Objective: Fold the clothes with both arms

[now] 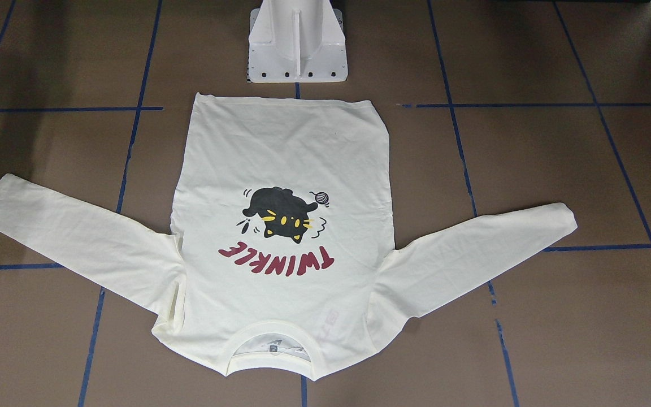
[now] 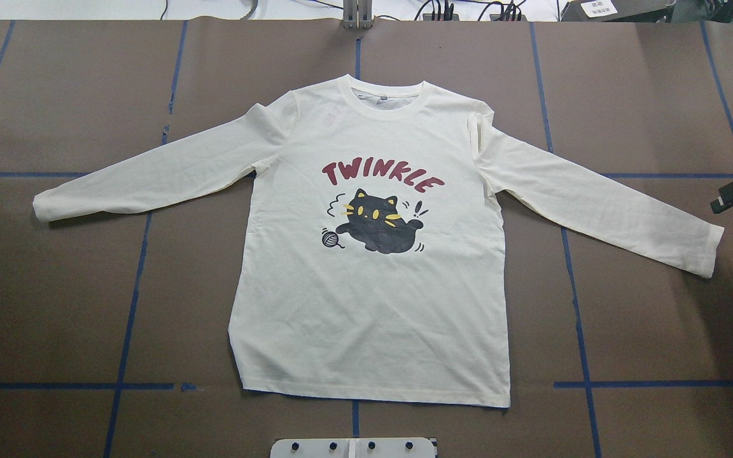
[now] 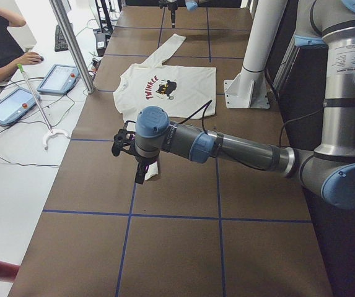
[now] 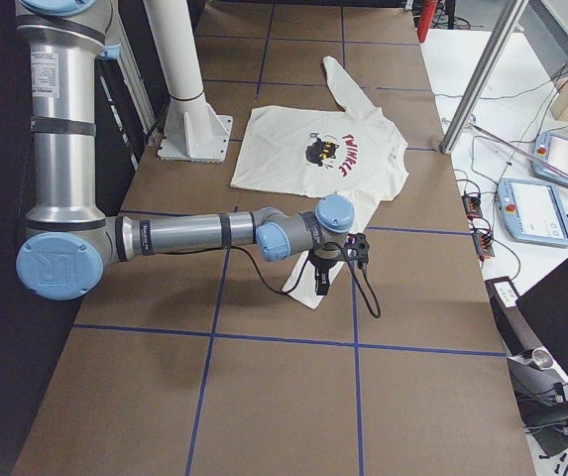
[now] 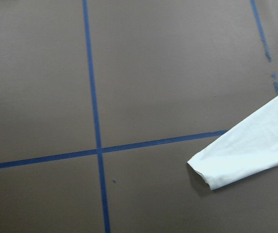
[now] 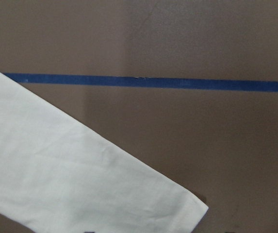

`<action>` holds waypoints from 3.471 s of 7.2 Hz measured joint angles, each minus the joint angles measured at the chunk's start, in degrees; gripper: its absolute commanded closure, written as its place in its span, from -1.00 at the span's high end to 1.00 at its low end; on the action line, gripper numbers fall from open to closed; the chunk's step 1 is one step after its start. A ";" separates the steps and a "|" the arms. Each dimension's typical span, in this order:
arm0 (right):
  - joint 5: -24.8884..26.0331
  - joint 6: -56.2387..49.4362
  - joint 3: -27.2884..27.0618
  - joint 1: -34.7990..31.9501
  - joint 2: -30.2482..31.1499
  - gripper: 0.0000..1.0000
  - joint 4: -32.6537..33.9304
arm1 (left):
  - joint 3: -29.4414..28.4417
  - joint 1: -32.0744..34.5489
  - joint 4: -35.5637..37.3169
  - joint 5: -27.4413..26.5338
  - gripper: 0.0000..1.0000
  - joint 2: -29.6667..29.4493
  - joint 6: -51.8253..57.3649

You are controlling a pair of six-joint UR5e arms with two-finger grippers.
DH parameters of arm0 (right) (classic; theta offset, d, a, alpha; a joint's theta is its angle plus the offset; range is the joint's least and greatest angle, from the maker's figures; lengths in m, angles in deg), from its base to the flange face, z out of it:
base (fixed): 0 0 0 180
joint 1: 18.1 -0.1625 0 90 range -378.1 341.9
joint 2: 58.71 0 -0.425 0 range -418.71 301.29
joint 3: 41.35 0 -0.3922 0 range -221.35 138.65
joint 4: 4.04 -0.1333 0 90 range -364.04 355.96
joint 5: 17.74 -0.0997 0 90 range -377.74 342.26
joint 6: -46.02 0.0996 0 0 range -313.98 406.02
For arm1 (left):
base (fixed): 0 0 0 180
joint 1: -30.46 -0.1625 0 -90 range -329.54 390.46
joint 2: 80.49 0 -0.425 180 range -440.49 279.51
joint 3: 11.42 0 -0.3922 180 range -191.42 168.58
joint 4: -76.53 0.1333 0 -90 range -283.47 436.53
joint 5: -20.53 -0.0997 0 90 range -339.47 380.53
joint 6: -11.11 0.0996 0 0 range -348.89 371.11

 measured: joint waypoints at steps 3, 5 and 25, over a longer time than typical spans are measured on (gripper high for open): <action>1.74 6.29 5.95 1.94 -1.14 0.48 -7.42 | -0.05 -0.05 -0.14 0.45 1.00 0.02 -0.03; 2.85 6.63 8.32 2.49 -2.05 0.40 -7.80 | -0.08 -0.05 -0.14 0.60 1.00 0.02 -0.02; 28.68 58.38 17.47 35.91 -62.04 -1.00 9.80 | -2.52 -0.14 -6.25 1.07 1.00 -0.18 -0.14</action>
